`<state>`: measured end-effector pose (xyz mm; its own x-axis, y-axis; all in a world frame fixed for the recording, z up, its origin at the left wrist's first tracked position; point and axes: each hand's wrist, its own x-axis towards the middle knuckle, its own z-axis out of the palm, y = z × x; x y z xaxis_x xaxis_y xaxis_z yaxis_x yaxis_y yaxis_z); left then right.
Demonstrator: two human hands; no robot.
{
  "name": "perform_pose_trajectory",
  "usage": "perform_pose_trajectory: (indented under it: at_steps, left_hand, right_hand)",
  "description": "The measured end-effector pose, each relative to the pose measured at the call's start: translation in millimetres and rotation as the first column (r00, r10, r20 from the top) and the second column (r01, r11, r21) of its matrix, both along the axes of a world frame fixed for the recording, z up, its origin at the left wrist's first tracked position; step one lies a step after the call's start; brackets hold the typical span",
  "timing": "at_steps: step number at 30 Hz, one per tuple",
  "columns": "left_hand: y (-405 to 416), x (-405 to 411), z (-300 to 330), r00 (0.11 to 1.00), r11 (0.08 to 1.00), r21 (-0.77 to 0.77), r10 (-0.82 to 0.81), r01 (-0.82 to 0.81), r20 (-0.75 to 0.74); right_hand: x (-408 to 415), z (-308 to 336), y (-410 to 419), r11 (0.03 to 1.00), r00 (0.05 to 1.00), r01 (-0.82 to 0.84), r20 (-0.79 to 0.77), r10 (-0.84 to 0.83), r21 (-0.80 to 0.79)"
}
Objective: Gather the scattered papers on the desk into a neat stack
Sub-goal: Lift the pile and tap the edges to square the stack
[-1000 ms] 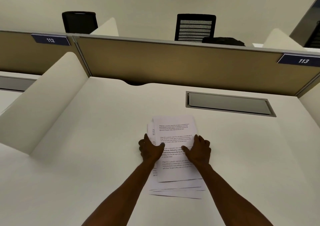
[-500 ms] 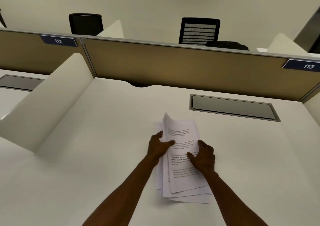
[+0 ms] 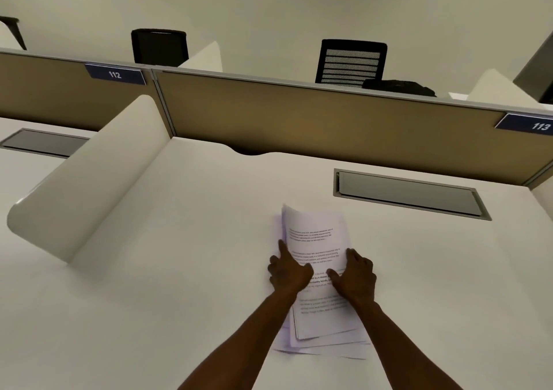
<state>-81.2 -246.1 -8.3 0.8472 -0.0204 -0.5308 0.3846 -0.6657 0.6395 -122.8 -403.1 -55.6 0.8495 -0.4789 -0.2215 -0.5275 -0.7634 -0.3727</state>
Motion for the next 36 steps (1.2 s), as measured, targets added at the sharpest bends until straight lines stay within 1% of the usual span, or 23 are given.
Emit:
perform_pose_trajectory:
  at_steps: [2, 3, 6, 7, 8, 10, 12, 13, 15, 17, 19, 22, 25, 29, 31, 33, 34, 35, 36]
  left_hand:
    - [1.2, 6.9, 0.8, 0.996, 0.992, -0.094, 0.084, -0.086, -0.032]
    - [1.2, 9.6, 1.1, 0.991, 0.985, -0.115, 0.120, -0.126, -0.051]
    - [4.7, 18.5, -2.0, 0.976, 0.972, -0.099, 0.206, -0.212, -0.070]
    - [6.6, 22.6, -3.9, 0.968, 0.959, -0.134, 0.238, -0.248, -0.084]
    - [8.4, 27.8, -5.4, 0.954, 0.935, -0.198, 0.276, -0.294, -0.115]
    - [16.1, 37.6, -5.4, 0.909, 0.843, -0.347, 0.350, -0.412, -0.227]
    - [25.2, 43.8, -3.1, 0.868, 0.740, -0.464, 0.356, -0.488, -0.345]
    - [29.3, 46.8, -2.1, 0.855, 0.704, -0.495, 0.344, -0.509, -0.388]
    - [35.4, 51.4, -0.6, 0.828, 0.660, -0.520, 0.316, -0.542, -0.462]
    - [37.4, 55.4, 0.9, 0.830, 0.652, -0.543, 0.266, -0.530, -0.491]
    - [36.3, 57.0, 0.8, 0.863, 0.696, -0.548, 0.216, -0.464, -0.456]
    - [32.5, 53.2, -6.4, 0.932, 0.750, -0.565, 0.196, -0.343, -0.305]
    - [28.6, 48.5, -15.5, 0.964, 0.772, -0.578, 0.193, -0.266, -0.186]
    - [25.8, 48.9, -13.7, 0.975, 0.761, -0.610, 0.181, -0.220, -0.127]
    - [27.2, 49.7, -4.7, 0.986, 0.741, -0.653, 0.148, -0.160, -0.073]
    - [31.7, 51.2, 8.1, 0.996, 0.691, -0.719, 0.089, -0.073, -0.015]
    - [35.1, 52.3, 15.8, 0.999, 0.659, -0.752, 0.053, -0.026, 0.012]
    - [39.1, 53.6, 23.7, 0.999, 0.626, -0.780, 0.012, 0.020, 0.035]
    - [43.2, 55.1, 30.9, 0.998, 0.595, -0.801, -0.033, 0.062, 0.053]
  right_hand:
    - [0.9, 0.6, 0.2, 1.000, 1.000, -0.001, -0.010, 0.000, -0.006]
    - [1.2, 0.9, 0.1, 1.000, 1.000, -0.003, -0.014, 0.003, -0.009]
    - [1.3, 1.3, -0.6, 1.000, 1.000, -0.010, -0.019, 0.009, -0.014]
    - [1.2, 1.1, -0.6, 1.000, 1.000, -0.009, -0.018, 0.009, -0.011]
    - [1.0, 1.2, -1.4, 1.000, 1.000, -0.005, -0.016, 0.004, -0.006]
    - [1.2, 1.4, -1.1, 1.000, 1.000, 0.001, -0.015, -0.001, 0.006]
    - [0.9, 1.1, -2.0, 1.000, 1.000, 0.003, -0.014, -0.003, 0.017]
    - [0.8, 1.1, -2.3, 1.000, 1.000, 0.003, -0.013, -0.003, 0.021]
    - [0.6, 1.1, -3.1, 1.000, 1.000, 0.008, -0.008, -0.008, 0.025]
    - [0.7, 0.8, -3.6, 1.000, 1.000, 0.014, -0.005, -0.014, 0.025]
    - [0.9, 0.5, -3.4, 1.000, 1.000, 0.016, -0.004, -0.016, 0.027]
    - [1.4, -0.3, -2.6, 0.999, 1.000, 0.020, -0.017, -0.019, 0.030]
    - [0.7, -1.7, 0.2, 0.997, 0.999, 0.045, 0.001, -0.045, 0.067]
    - [1.3, 0.9, 1.6, 0.975, 0.989, 0.115, 0.073, -0.131, 0.188]
    - [2.7, 5.4, -3.9, 0.929, 0.962, 0.186, 0.134, -0.239, 0.319]
    - [4.1, 13.6, -14.5, 0.828, 0.918, 0.248, 0.152, -0.367, 0.502]
    - [4.9, 19.9, -20.5, 0.748, 0.900, 0.257, 0.129, -0.415, 0.612]
    - [5.6, 27.0, -25.6, 0.642, 0.892, 0.239, 0.097, -0.442, 0.729]
    - [6.4, 33.5, -30.5, 0.513, 0.893, 0.194, 0.066, -0.445, 0.836]
